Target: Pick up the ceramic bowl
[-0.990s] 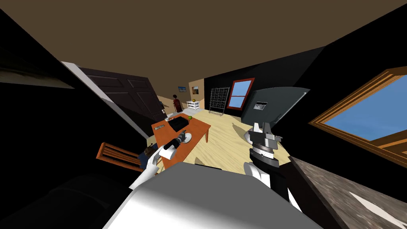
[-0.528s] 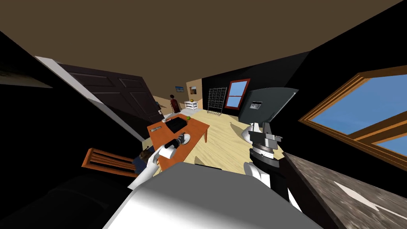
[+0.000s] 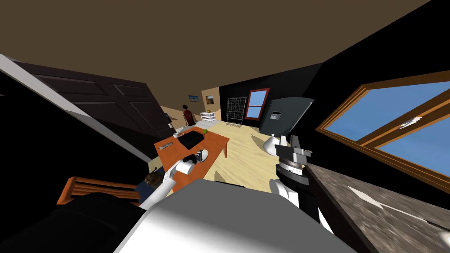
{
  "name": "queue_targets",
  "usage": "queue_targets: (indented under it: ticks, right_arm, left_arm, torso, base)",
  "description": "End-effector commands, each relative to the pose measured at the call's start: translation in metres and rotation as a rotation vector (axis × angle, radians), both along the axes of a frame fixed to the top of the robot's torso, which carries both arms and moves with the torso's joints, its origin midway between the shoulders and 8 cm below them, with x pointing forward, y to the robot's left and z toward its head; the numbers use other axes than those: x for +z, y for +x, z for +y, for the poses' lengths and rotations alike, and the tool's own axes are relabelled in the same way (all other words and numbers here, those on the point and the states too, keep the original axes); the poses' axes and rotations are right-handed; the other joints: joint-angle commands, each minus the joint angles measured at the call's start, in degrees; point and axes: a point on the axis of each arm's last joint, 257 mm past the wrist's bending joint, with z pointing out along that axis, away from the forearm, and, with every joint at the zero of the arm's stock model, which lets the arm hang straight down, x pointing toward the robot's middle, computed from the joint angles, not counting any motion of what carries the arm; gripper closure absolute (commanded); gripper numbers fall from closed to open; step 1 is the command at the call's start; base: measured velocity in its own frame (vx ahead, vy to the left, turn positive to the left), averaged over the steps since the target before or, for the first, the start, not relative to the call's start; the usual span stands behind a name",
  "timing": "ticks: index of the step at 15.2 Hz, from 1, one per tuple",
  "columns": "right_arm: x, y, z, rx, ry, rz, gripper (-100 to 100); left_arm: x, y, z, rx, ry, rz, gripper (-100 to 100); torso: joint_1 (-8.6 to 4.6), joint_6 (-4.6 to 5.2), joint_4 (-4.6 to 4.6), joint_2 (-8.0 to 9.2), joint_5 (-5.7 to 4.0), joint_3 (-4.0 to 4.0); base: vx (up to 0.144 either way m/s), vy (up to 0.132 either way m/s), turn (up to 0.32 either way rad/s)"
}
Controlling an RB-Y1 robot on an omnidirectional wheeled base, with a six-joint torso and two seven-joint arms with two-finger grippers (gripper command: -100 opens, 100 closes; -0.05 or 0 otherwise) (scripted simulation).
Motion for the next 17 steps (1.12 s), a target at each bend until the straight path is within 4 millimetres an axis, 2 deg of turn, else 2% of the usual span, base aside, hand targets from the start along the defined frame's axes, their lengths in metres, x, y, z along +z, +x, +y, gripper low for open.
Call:
queue_targets:
  ticks: [1, 2, 8, 17]
  right_arm:
    - [0.000, 0.000, 0.000, 0.000, 0.000, 0.000, 0]
    - [0.000, 0.000, 0.000, 0.000, 0.000, 0.000, 0]
    - [0.000, 0.000, 0.000, 0.000, 0.000, 0.000, 0]
    - [0.000, 0.000, 0.000, 0.000, 0.000, 0.000, 0]
  left_arm:
    - [-0.014, -0.010, 0.007, 0.030, -0.011, 0.056, -100]
    - [-0.024, -0.018, 0.014, 0.059, -0.025, 0.099, -100]
    - [-0.054, -0.048, 0.031, 0.151, -0.058, 0.247, -100]
    - [-0.085, -0.091, 0.048, 0.274, -0.098, 0.429, -100]
  torso:
    - [0.00, 0.00, 0.00, 0.00, 0.00, 0.00]
    - [0.00, -0.01, 0.00, 0.00, 0.00, 0.00]
    - [0.02, -0.02, 0.00, 0.00, 0.00, 0.00]
    - [0.00, -0.02, 0.00, 0.00, 0.00, 0.00]
  base:
    - [0.009, 0.020, -0.134]
    - [0.009, 0.018, -0.174]
    - [0.010, 0.020, -0.135]
    - [0.007, 0.018, -0.113]
